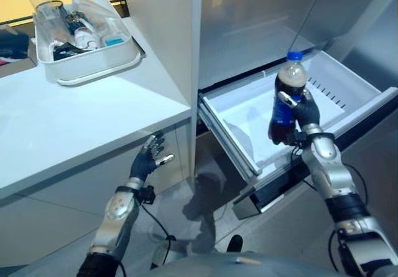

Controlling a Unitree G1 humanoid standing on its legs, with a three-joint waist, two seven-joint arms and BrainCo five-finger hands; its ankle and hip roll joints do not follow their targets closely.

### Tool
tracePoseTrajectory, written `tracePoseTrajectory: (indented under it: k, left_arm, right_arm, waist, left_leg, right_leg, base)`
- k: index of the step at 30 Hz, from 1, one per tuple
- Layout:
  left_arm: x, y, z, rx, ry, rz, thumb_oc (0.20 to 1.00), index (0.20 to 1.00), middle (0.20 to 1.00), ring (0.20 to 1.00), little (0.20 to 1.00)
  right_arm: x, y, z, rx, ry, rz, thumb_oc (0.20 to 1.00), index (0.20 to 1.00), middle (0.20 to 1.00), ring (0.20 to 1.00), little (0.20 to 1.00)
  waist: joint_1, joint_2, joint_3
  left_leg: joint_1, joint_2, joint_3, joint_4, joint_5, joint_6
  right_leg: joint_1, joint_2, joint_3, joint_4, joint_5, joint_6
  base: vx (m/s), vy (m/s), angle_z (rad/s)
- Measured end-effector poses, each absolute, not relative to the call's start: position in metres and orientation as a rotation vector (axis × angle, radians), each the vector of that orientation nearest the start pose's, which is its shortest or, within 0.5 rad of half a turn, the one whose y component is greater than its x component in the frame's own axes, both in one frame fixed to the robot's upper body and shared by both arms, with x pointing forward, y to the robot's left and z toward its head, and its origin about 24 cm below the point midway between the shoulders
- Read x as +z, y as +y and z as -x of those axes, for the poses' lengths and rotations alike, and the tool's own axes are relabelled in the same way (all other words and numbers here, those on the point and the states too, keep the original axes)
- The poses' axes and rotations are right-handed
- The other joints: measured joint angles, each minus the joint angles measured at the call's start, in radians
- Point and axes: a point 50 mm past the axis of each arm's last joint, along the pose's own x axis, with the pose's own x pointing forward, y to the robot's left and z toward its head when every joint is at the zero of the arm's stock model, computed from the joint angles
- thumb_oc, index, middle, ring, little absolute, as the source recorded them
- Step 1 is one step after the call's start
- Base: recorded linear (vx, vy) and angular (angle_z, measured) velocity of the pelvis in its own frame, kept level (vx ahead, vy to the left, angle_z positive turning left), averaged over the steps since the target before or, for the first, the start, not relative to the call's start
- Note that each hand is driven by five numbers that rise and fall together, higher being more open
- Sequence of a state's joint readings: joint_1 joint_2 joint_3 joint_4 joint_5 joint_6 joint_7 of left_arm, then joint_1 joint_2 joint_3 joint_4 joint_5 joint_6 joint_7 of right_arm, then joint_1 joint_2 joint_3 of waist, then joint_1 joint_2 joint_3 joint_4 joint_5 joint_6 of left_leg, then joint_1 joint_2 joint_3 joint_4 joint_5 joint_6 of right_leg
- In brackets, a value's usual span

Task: Take the drinks into the refrigerator

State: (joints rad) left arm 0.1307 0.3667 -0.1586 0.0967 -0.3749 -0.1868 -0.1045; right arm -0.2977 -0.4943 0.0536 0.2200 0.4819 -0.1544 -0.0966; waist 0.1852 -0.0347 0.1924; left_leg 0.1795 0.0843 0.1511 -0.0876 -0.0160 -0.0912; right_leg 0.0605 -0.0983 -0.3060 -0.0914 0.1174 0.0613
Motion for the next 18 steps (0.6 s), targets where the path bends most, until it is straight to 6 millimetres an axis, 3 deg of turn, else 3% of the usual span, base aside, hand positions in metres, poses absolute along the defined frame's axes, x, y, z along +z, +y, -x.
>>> tracePoseTrajectory:
  k: [7,10,13,18]
  left_arm:
    - [0.035,0.179,-0.221,-0.299,-0.008,0.024,1.000,1.000,1.000,1.000,1.000]
    - [0.046,0.173,-0.221,-0.327,-0.049,0.085,1.000,1.000,1.000,1.000,1.000]
    - [0.051,0.170,-0.222,-0.349,-0.069,0.115,1.000,1.000,1.000,1.000,1.000]
    - [0.055,0.169,-0.224,-0.357,-0.083,0.108,1.000,1.000,1.000,1.000,1.000]
  right_arm:
    - [0.109,-0.260,-0.337,-0.126,-0.089,0.313,0.200,0.200,0.200,0.200,0.200]
    - [0.083,-0.267,-0.353,-0.127,0.115,0.495,0.200,0.200,0.200,0.200,0.200]
    - [0.061,-0.273,-0.352,-0.130,0.262,0.577,0.200,0.200,0.200,0.200,0.200]
    - [0.028,-0.258,-0.351,-0.067,0.444,0.730,0.200,0.200,0.200,0.200,0.200]
  waist:
    - [0.026,-0.006,0.005]
    - [0.044,-0.011,0.010]
    - [0.071,-0.020,0.018]
    - [0.107,-0.034,0.028]
  left_leg:
    - [0.002,0.001,0.002,0.000,0.000,0.000]
    - [-0.004,0.000,-0.001,0.000,0.000,0.000]
    - [-0.015,0.000,-0.016,0.000,0.001,0.000]
    - [-0.063,-0.005,-0.051,0.009,0.004,0.003]
  right_leg:
    - [0.000,0.002,0.001,0.000,0.001,0.000]
    - [-0.001,0.001,-0.003,0.000,0.000,0.000]
    - [-0.008,-0.001,-0.012,0.000,-0.001,0.001]
    - [-0.029,-0.010,-0.051,0.000,-0.005,0.005]
  base:
    - [0.00,-0.002,-0.01]
    - [-0.04,0.003,0.02]
    - [-0.04,0.014,0.11]
    - [-0.03,0.017,0.25]
